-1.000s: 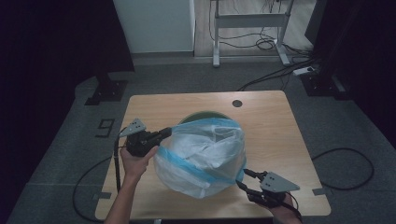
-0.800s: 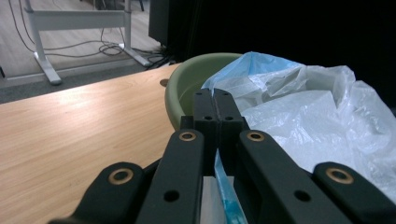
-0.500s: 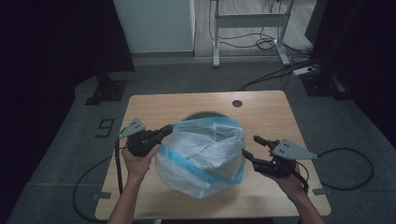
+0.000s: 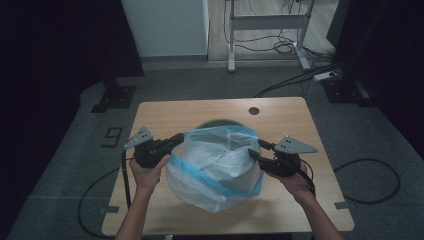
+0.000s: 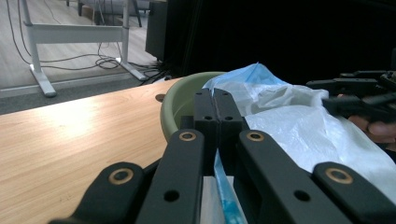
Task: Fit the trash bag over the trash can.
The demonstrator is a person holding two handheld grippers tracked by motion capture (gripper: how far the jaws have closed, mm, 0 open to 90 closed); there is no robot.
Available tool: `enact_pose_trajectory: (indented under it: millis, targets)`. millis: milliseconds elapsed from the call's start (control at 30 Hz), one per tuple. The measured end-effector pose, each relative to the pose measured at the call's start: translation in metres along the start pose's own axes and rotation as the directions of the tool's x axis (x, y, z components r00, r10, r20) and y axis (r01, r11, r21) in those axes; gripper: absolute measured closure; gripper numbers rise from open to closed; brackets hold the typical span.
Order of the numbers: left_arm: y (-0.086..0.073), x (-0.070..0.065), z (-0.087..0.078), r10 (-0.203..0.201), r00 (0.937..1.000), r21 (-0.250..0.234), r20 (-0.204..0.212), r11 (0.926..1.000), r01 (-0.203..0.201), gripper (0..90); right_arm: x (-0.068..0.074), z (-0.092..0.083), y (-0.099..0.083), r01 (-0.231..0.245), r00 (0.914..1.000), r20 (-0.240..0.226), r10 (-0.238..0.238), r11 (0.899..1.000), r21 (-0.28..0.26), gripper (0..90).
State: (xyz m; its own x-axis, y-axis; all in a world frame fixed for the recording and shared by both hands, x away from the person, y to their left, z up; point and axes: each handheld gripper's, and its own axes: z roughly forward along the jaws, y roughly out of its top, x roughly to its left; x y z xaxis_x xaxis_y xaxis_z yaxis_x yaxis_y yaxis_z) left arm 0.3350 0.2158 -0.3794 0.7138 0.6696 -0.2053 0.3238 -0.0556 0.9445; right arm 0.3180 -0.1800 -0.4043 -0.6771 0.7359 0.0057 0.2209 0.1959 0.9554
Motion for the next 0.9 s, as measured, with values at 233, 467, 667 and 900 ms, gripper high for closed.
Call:
enact_pose_trajectory:
  millis: [233,467,667,900]
  targets:
    - [0.002,0.001,0.002,0.004,0.9998,-0.012,-0.018,0.9999,-0.004,89.7,-0.003,-0.001,0.005,0.028,0.9969,0.075,-0.026,0.999,-0.016,84.4]
    - [0.006,0.016,0.013,-0.031,0.9973,-0.007,-0.067,0.9995,0.030,89.7,-0.011,0.009,0.013,-0.003,0.9914,0.131,0.010,0.998,-0.058,84.8]
    - [0.002,0.033,0.027,-0.050,0.9939,0.021,-0.098,0.9984,0.052,89.7,-0.023,0.024,0.016,-0.033,0.9858,0.163,0.042,0.998,-0.057,85.3]
    - [-0.010,0.044,0.038,-0.074,0.9897,0.078,-0.123,0.9935,0.084,89.7,-0.035,0.038,0.007,-0.074,0.9792,0.187,0.080,0.997,-0.038,86.5]
